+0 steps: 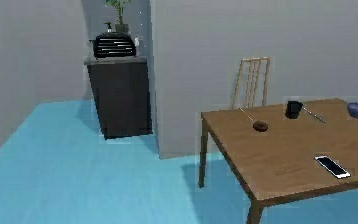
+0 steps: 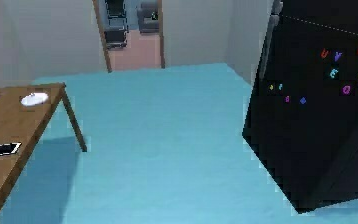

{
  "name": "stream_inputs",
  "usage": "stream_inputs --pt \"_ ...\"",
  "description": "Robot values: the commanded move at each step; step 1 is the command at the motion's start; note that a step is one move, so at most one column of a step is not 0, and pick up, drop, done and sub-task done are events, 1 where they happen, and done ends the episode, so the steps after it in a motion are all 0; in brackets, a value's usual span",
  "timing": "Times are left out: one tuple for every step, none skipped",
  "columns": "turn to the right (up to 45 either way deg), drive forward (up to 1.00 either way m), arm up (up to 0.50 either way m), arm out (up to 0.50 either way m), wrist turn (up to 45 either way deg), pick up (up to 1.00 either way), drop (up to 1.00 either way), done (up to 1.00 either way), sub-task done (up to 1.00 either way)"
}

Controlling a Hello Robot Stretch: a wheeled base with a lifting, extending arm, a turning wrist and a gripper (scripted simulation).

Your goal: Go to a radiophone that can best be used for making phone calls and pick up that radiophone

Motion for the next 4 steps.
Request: stream_inputs --pt "45.0 0.0 0.0 0.0 0.0 0.0 0.0 0.0 0.0" --pt "18.0 0.0 0.0 0.0 0.0 0.0 0.0 0.0 0.0" --pt "0.0 1.0 0.0 0.0 0.0 0.0 0.0 0.0 0.0" --pt "0.0 0.05 0.0 0.0 0.0 0.0 0.0 0.0 0.0"
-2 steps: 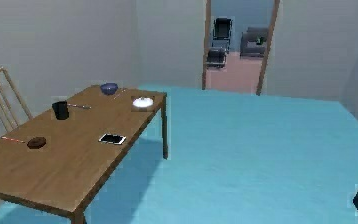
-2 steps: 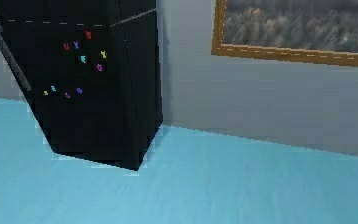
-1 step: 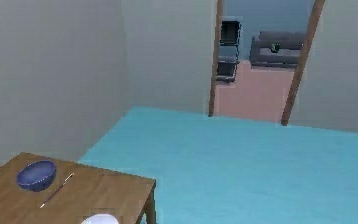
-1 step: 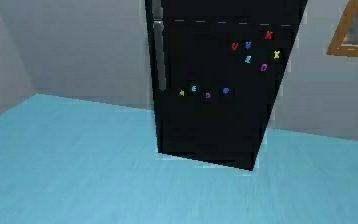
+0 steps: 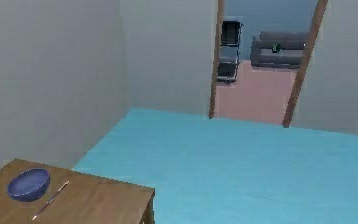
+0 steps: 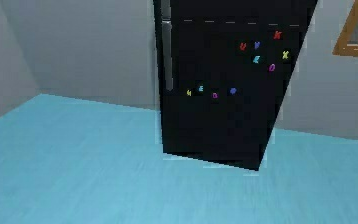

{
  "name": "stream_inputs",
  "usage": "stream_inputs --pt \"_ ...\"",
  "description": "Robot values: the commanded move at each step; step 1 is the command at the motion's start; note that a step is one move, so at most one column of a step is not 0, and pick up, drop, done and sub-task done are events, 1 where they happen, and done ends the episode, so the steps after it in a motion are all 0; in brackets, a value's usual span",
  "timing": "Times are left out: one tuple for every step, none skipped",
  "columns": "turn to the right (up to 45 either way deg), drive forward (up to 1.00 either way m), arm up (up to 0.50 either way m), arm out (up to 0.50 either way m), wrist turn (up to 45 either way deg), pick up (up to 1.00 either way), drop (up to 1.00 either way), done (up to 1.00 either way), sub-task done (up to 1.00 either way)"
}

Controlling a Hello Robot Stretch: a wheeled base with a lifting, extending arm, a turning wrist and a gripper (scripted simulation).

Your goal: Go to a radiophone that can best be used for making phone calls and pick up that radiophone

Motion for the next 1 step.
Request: stream_inputs --pt "45.0 0.0 0.0 0.0 0.0 0.0 0.0 0.0 0.0"
